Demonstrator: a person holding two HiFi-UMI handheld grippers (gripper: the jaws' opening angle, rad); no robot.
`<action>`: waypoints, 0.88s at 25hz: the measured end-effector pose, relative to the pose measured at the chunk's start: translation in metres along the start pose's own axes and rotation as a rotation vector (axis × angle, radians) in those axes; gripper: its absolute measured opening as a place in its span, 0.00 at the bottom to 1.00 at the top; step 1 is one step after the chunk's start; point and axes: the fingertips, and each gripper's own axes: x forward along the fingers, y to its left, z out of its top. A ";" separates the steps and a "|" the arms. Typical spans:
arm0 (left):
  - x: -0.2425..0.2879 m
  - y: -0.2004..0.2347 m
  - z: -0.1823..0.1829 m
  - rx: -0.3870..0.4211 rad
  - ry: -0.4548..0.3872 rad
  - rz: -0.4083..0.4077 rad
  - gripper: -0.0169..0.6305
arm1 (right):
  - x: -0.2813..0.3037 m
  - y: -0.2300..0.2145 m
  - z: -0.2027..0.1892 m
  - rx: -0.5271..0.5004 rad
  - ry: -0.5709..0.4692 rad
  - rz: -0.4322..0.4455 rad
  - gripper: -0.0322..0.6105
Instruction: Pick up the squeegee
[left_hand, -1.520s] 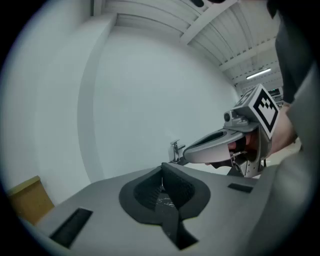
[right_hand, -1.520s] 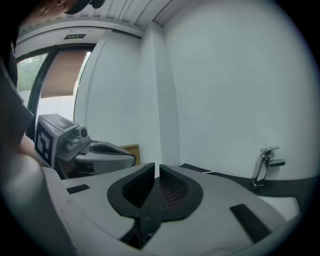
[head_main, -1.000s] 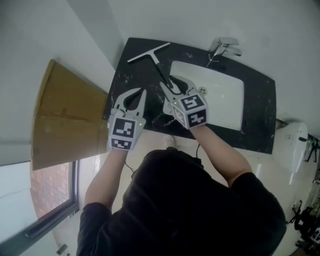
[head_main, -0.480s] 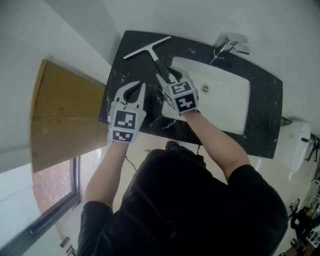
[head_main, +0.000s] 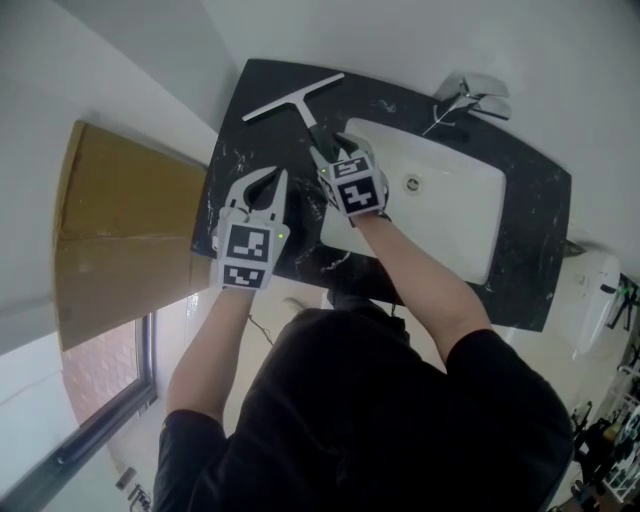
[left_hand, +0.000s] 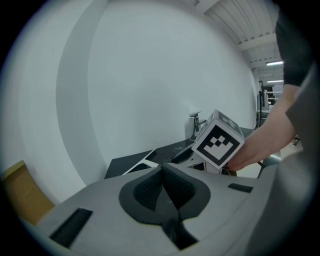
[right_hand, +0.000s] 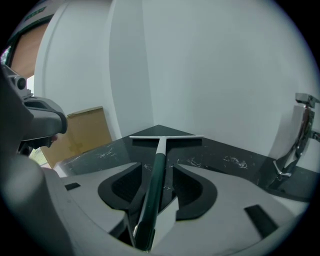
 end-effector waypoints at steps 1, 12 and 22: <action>0.001 0.001 -0.001 -0.001 0.004 0.002 0.03 | 0.004 0.000 0.000 -0.001 0.007 0.002 0.36; 0.007 0.003 -0.006 -0.008 0.030 0.013 0.03 | 0.026 -0.001 -0.013 0.001 0.068 -0.001 0.36; 0.000 0.008 -0.010 -0.011 0.032 0.025 0.03 | 0.028 -0.002 -0.018 0.004 0.098 -0.027 0.29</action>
